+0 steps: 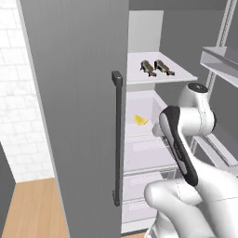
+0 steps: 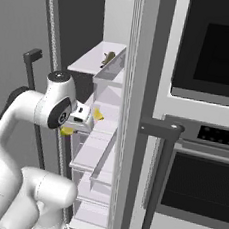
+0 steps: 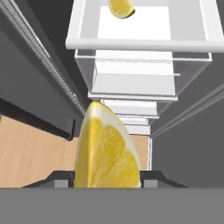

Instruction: Place one lemon wedge and one fish in each tupperware on the nearby counter, to pack two identical lunches.

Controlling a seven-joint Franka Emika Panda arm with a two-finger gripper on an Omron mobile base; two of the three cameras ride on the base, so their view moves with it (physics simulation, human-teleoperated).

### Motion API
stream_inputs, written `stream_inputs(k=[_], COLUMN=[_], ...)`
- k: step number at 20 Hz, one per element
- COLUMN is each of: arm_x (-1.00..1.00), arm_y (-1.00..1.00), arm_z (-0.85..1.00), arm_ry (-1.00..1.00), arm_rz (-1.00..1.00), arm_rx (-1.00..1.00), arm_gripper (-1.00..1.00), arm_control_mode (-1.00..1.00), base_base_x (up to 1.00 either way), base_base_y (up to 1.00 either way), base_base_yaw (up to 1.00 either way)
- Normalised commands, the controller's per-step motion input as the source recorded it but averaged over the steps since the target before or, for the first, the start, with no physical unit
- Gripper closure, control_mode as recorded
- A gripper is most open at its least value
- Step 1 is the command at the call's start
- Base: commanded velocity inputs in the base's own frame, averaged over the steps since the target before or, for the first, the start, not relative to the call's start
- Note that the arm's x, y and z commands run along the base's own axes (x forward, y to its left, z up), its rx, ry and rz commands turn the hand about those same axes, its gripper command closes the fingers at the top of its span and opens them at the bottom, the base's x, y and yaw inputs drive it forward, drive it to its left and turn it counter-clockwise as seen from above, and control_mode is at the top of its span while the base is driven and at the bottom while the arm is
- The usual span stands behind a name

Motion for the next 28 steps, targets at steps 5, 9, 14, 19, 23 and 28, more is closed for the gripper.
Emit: stream_inputs(k=[5, 9, 14, 19, 23, 28], arm_x=[-0.54, -0.12, -0.11, 0.0, 0.0, 0.0], arm_y=[0.01, 0.0, 0.0, 0.0, 0.0, 0.0], arm_z=[0.01, -0.01, -0.01, 0.0, 0.0, 0.0], arm_ry=[0.0, 0.03, 0.0, 0.0, 0.0, 0.0], arm_rz=[0.0, 0.0, 0.0, 0.0, 0.0, 0.0], arm_rx=[0.0, 0.0, 0.0, 0.0, 0.0, 0.0], arm_gripper=[1.0, 1.0, 1.0, 1.0, 1.0, 1.0], arm_control_mode=[-1.0, -1.0, 1.0, 1.0, 1.0, 1.0], base_base_x=[0.0, 0.0, -0.78, -1.0, -0.86, -0.45], base_base_y=[0.0, 0.0, 0.07, 0.0, -0.39, -0.56], base_base_yaw=[0.0, 0.0, 0.0, -0.12, -0.43, -0.65])
